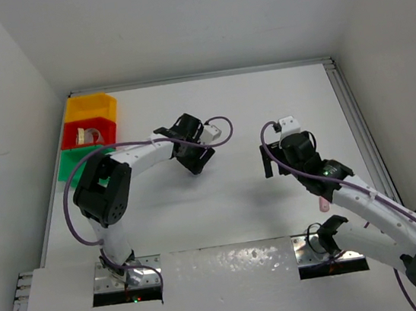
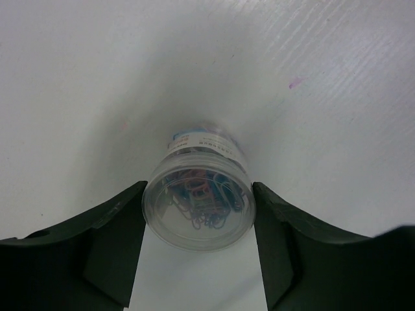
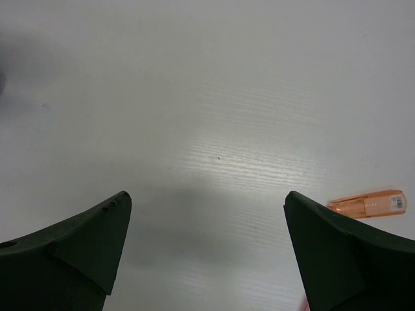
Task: Sort the stationery into containers
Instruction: Pick up the stationery from the center of the board, then place the stationery in the storage box, then pick up the stationery from the center of the board, then place the stationery in the storage box.
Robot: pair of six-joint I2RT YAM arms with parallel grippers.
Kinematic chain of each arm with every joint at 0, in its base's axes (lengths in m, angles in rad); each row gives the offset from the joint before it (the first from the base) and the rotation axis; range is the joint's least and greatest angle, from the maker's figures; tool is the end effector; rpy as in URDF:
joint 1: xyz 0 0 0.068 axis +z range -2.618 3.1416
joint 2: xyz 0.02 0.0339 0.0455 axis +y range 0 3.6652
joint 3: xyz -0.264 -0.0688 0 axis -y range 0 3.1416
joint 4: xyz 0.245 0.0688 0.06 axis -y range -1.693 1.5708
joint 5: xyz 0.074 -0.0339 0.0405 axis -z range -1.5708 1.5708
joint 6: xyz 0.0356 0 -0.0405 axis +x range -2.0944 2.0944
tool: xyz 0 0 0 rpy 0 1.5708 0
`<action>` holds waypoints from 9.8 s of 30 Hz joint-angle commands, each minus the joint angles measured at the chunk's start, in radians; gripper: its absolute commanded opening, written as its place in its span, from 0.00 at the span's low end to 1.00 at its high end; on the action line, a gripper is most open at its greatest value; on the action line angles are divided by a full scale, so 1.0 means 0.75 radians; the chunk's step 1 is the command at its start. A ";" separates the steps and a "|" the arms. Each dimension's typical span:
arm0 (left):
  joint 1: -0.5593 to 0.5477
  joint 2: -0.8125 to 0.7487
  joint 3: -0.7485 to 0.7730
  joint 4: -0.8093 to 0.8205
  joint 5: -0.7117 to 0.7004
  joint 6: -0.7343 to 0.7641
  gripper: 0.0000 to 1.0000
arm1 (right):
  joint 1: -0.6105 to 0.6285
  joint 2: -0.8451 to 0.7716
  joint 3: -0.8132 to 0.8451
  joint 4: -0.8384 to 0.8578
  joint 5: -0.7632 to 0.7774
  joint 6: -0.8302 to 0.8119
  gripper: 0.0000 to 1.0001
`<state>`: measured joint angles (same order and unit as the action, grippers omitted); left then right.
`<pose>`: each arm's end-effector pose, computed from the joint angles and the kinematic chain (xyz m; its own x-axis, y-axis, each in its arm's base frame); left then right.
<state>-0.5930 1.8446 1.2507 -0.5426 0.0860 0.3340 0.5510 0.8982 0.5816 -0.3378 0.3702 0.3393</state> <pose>0.3085 -0.2116 0.1810 -0.5184 0.7432 -0.4231 0.8009 0.5953 0.0643 0.1704 0.0896 0.2355 -0.5701 0.0139 -0.8215 -0.0570 0.9968 0.0564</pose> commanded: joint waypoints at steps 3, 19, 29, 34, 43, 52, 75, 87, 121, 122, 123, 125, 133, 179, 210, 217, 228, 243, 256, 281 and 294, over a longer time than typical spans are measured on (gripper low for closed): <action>0.022 0.011 0.012 -0.013 0.008 0.007 0.40 | -0.015 -0.024 0.043 0.035 0.026 -0.033 0.99; 0.790 -0.406 0.394 -0.387 0.006 -0.088 0.00 | -0.023 0.064 0.045 0.150 -0.038 -0.029 0.99; 1.267 -0.357 0.325 -0.359 0.108 -0.002 0.00 | -0.029 0.105 -0.004 0.238 -0.078 -0.029 0.99; 1.304 -0.306 0.225 -0.256 0.143 0.039 0.00 | -0.031 0.091 -0.027 0.254 -0.062 -0.039 0.99; 1.318 -0.195 0.186 -0.181 0.131 0.066 0.00 | -0.037 0.060 -0.064 0.268 -0.056 -0.021 0.99; 1.320 -0.154 0.053 -0.109 0.080 0.080 0.00 | -0.043 0.058 -0.062 0.260 -0.044 -0.021 0.99; 1.300 -0.208 -0.072 0.118 0.078 -0.038 0.64 | -0.052 0.066 -0.021 0.172 -0.036 0.008 0.99; 1.304 -0.351 0.113 0.014 0.074 -0.081 0.79 | -0.076 0.064 0.118 0.029 0.007 0.052 0.99; 1.181 -0.341 0.492 -0.258 0.157 -0.235 0.77 | -1.086 0.479 0.151 -0.122 -0.103 0.495 0.70; 1.185 -0.332 0.492 -0.258 0.159 -0.239 0.77 | -1.084 0.520 0.167 -0.110 -0.103 0.486 0.70; 1.185 -0.326 0.490 -0.262 0.161 -0.239 0.77 | -1.086 0.541 0.172 -0.094 -0.109 0.474 0.70; 1.198 -0.320 0.486 -0.266 0.172 -0.241 0.77 | -1.084 0.594 0.184 -0.071 -0.121 0.458 0.65; 1.239 -0.314 0.480 -0.268 0.161 -0.251 0.77 | -1.084 0.844 0.278 -0.102 -0.128 0.470 0.59; 0.513 -0.404 0.532 -0.375 0.784 -0.202 0.76 | 0.298 0.909 0.472 1.340 -0.445 -0.342 0.00; 0.339 -0.410 0.325 -0.244 0.566 -0.323 0.36 | 0.394 0.923 0.515 1.371 -0.338 -0.338 0.00; 0.345 -0.402 0.331 -0.215 0.577 -0.361 0.00 | 0.398 0.938 0.525 1.363 -0.365 -0.315 0.00; 0.900 -0.206 0.583 -0.011 0.405 -0.423 0.00 | 0.343 0.856 0.368 1.328 -0.265 -0.211 0.86; 1.218 0.549 1.274 0.171 0.466 -0.494 0.00 | 0.251 0.752 0.159 1.172 -0.193 -0.131 0.87; 1.290 0.731 1.247 0.286 0.419 -0.521 0.00 | 0.247 0.776 0.192 1.007 -0.189 -0.097 0.87; 1.231 0.656 1.261 0.292 0.217 -0.480 0.86 | -0.002 0.529 0.344 0.032 0.009 0.355 0.89; 1.185 0.298 1.041 0.186 0.274 -0.560 0.86 | -0.530 -0.052 -0.194 -0.523 0.110 0.759 0.52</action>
<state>0.2955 2.1635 2.0876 -0.3870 0.2420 -0.0761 0.1978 0.9199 0.4530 -0.6735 0.4244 0.8413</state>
